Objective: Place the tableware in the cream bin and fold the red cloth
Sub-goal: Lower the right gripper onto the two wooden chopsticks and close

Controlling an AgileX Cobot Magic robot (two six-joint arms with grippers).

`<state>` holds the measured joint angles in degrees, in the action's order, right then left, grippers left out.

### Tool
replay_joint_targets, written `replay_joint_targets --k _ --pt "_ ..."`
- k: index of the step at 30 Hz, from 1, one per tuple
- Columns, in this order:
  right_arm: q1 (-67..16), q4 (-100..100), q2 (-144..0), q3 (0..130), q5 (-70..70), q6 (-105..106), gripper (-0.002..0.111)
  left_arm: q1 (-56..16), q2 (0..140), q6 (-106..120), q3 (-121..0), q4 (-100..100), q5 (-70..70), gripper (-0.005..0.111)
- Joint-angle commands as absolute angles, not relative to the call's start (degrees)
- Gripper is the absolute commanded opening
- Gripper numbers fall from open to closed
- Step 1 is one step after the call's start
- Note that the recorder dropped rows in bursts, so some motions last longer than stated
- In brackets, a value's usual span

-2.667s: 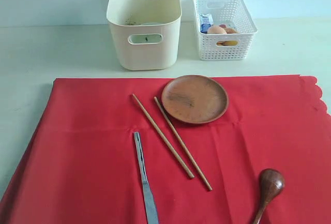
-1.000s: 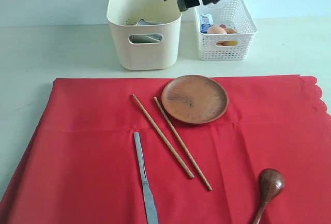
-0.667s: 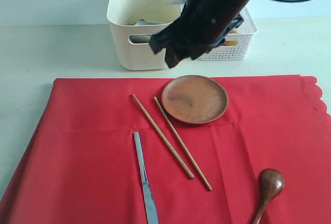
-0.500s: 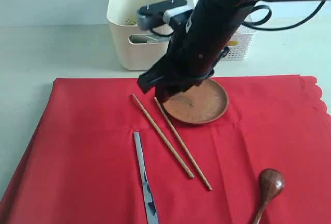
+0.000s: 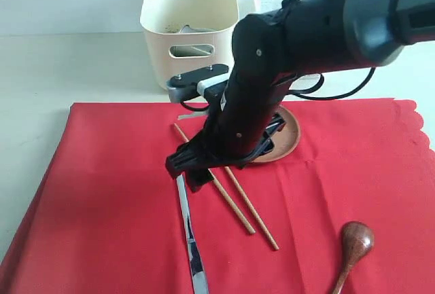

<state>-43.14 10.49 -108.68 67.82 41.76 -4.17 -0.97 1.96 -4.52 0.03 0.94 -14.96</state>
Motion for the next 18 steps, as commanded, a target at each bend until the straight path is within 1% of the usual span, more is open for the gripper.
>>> replay_joint_targets --k 1,8,11,13,18 --pt "-43.3 7.7 -111.7 67.8 38.8 -4.6 0.075 -1.3 2.3 -4.2 0.0 0.6 -14.7 0.001" --pt "-43.3 0.7 -115.4 67.8 35.8 -10.6 0.075 -1.3 2.3 -4.2 0.0 0.6 -14.7 0.001" --pt "-43.3 0.0 -116.6 67.8 35.8 -10.6 0.071 -1.3 2.3 -4.2 0.0 0.6 -14.7 0.001" --pt "-43.3 0.0 -116.9 67.8 35.8 -10.6 0.061 -1.3 2.3 -4.2 0.0 0.6 -14.7 0.001" --pt "-43.3 0.0 -116.9 67.8 35.9 -10.7 0.030 -1.3 2.3 -4.2 0.0 0.6 -14.7 0.001"
